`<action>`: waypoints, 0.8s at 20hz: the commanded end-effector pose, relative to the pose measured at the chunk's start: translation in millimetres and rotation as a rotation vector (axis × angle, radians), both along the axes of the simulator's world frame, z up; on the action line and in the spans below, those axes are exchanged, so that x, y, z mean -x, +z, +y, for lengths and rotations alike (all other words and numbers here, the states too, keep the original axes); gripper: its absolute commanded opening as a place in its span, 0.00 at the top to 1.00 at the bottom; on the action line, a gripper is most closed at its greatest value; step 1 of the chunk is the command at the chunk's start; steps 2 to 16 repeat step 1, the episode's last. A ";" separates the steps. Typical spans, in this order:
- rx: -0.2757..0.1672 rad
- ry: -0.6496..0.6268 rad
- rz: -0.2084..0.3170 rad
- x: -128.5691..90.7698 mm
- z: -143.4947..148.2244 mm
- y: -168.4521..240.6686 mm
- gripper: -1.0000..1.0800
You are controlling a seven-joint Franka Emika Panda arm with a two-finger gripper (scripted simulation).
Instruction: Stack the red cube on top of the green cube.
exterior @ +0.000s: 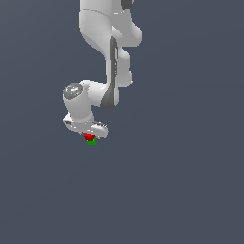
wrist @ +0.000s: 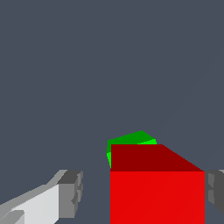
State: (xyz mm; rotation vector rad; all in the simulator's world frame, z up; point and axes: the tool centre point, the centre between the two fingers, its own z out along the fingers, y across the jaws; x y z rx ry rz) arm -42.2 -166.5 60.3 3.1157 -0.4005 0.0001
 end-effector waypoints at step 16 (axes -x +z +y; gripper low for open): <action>0.000 0.000 0.000 0.0 0.0 0.0 0.04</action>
